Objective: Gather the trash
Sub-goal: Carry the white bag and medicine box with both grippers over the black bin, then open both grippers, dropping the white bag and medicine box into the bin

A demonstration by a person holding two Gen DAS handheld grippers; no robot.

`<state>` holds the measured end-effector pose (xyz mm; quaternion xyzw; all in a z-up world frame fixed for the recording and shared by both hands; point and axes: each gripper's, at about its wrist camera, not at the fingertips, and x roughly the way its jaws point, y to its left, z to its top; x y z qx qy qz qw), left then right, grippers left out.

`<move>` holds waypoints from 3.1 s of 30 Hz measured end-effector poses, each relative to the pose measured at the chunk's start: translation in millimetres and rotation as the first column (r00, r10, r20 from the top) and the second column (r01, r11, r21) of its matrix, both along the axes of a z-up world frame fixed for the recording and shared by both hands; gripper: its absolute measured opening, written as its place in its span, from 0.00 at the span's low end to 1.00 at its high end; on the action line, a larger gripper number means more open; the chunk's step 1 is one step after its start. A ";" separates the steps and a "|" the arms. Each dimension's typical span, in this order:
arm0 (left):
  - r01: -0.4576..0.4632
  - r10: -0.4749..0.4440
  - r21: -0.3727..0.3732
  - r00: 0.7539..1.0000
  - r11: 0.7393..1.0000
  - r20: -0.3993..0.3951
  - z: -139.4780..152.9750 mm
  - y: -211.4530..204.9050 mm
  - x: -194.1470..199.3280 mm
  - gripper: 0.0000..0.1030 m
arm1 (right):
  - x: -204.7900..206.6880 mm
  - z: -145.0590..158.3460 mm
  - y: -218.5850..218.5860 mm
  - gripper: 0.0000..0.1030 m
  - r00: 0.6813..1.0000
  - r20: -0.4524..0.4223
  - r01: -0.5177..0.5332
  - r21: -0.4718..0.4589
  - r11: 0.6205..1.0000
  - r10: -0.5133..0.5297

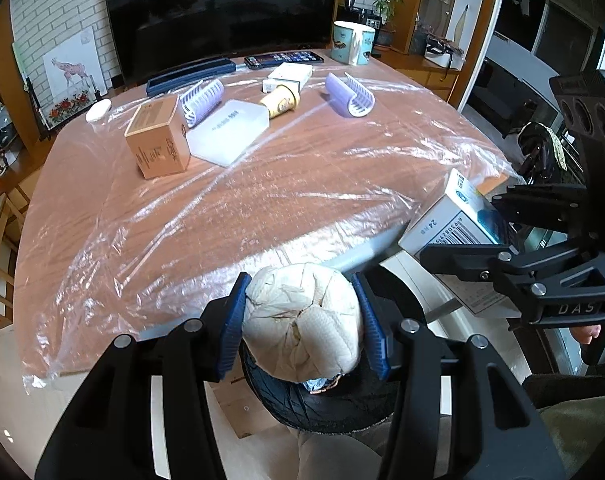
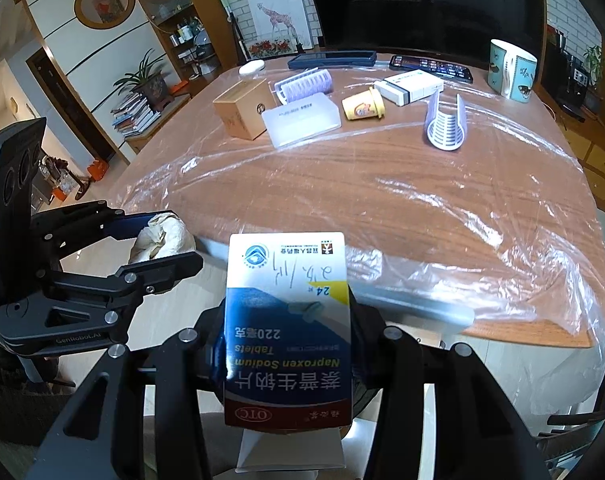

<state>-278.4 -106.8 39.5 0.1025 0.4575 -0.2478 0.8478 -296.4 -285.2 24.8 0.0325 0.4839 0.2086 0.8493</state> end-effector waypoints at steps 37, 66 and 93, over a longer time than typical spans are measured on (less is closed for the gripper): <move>0.013 -0.002 0.127 0.996 0.992 -0.089 -61.4 -12.5 -21.0 0.50 | -16.5 -58.9 10.1 0.45 0.993 -0.117 -0.021 -0.076 0.997 0.012; 0.093 -0.065 0.223 0.989 0.970 -0.130 -113.8 -29.3 -14.4 0.50 | -5.1 -95.0 23.7 0.45 0.983 -0.181 -0.003 -0.144 0.990 -0.024; 0.104 -0.075 0.214 0.987 0.971 -0.141 -120.9 -30.1 -4.5 0.68 | 1.3 -108.8 28.7 0.51 0.977 -0.205 0.027 -0.158 0.987 -0.059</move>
